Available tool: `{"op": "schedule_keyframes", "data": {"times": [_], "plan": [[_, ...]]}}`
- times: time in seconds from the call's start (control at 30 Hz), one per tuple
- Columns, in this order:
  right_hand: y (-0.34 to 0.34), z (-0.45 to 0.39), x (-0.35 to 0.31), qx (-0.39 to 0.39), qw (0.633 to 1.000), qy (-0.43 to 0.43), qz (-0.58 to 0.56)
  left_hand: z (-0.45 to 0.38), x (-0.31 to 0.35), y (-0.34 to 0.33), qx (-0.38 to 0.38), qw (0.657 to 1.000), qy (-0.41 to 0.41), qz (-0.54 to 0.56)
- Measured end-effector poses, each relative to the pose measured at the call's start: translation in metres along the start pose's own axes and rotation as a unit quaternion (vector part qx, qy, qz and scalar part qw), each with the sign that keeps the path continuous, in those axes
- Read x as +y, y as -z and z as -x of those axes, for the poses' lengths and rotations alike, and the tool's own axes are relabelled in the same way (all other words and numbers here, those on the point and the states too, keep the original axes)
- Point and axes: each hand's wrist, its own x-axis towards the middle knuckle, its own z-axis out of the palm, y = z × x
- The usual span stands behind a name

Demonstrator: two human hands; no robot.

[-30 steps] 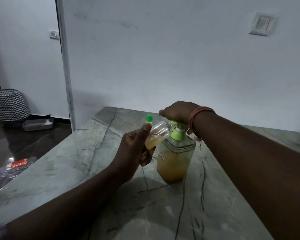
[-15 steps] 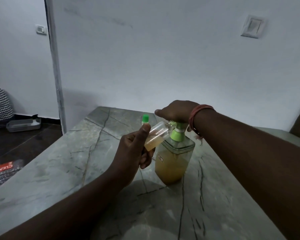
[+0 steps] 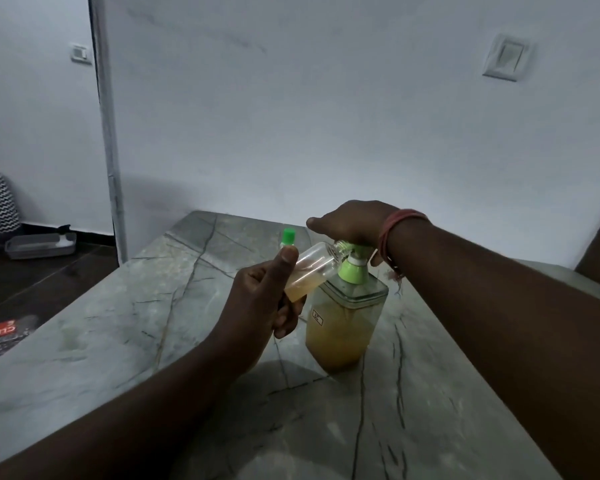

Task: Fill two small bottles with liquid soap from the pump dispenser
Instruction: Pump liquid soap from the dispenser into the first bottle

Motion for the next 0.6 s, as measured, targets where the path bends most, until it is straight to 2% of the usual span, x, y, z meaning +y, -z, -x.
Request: {"op": "schedule_keyframes", "data": {"times": [0.2,0.43,0.53,0.6], "plan": [[-0.009,-0.003,0.003,-0.003,0.999,-0.001,-0.033,-0.001,-0.002,0.004,0.002,1.000,-0.004,0.003],[-0.004,-0.003,0.000,0.021,1.000,0.003,0.005,0.003,0.005,0.002,0.014,1.000,-0.002,-0.018],[-0.010,-0.005,0.003,0.060,0.997,-0.001,-0.040,0.003,0.003,0.004,0.009,1.000,-0.001,-0.015],[-0.014,-0.007,0.004,0.046,0.998,0.001,-0.046,0.003,0.002,0.005,0.009,1.000,0.002,-0.012]]}}
